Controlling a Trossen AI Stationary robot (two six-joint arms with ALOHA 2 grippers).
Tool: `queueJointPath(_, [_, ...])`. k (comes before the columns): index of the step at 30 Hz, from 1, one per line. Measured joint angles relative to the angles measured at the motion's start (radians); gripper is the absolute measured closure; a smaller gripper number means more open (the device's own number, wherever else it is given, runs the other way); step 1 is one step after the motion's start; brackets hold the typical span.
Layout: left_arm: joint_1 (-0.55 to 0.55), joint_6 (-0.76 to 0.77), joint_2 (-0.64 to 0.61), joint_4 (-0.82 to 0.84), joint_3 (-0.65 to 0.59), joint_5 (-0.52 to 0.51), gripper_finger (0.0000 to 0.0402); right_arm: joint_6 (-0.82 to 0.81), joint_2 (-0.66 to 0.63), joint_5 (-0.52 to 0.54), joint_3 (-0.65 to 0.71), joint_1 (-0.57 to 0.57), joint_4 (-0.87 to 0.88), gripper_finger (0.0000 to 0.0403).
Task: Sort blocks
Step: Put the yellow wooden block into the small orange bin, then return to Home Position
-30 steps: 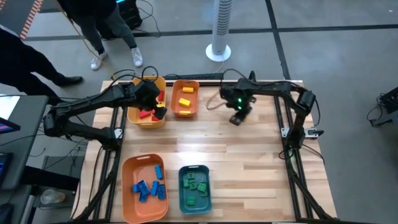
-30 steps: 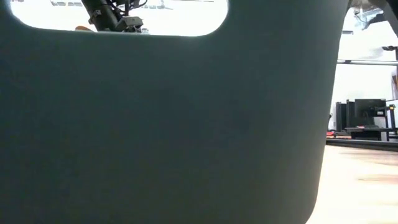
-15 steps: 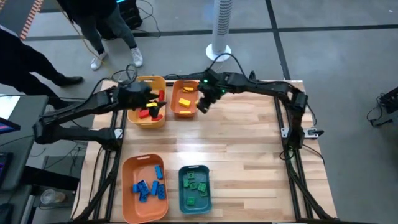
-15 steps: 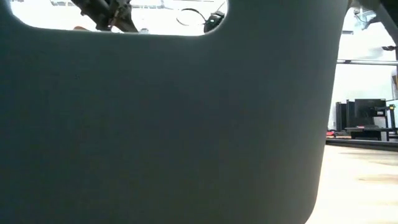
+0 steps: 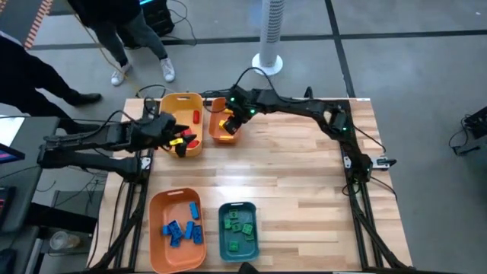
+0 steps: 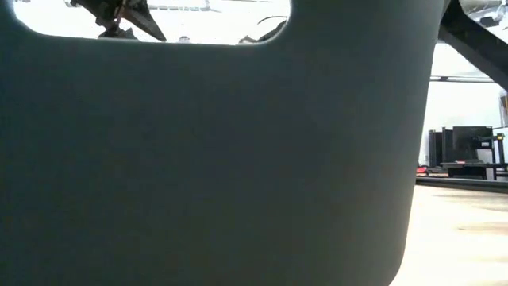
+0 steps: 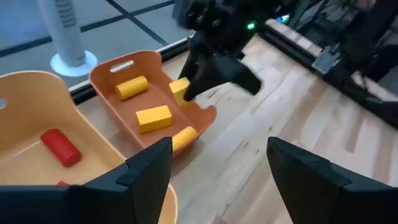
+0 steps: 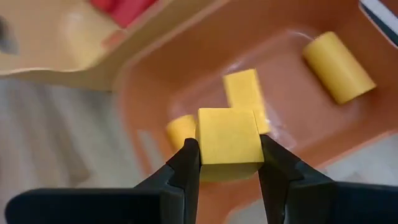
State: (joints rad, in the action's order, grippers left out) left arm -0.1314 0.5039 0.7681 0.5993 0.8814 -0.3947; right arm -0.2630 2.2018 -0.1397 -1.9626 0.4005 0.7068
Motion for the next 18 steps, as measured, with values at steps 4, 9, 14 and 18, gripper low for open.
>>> queueJointPath(4, [0.081,0.032,0.006,0.029,0.0,-0.103,0.0146,-0.002,0.051,0.059,-0.054,-0.016,0.025,0.0276])
queueJointPath(9, [0.136,0.047,0.006,0.042,0.0,-0.133,0.0146,0.002,0.082,0.061,-0.071,-0.031,0.023,0.0251])
queueJointPath(14, [0.148,0.042,0.003,0.04,0.0,-0.135,0.0146,0.002,0.074,0.062,-0.075,-0.017,-0.015,0.0194])
queueJointPath(18, [0.165,-0.001,0.003,0.022,0.0,-0.104,0.0146,0.017,0.058,0.058,-0.071,-0.002,0.032,0.0161])
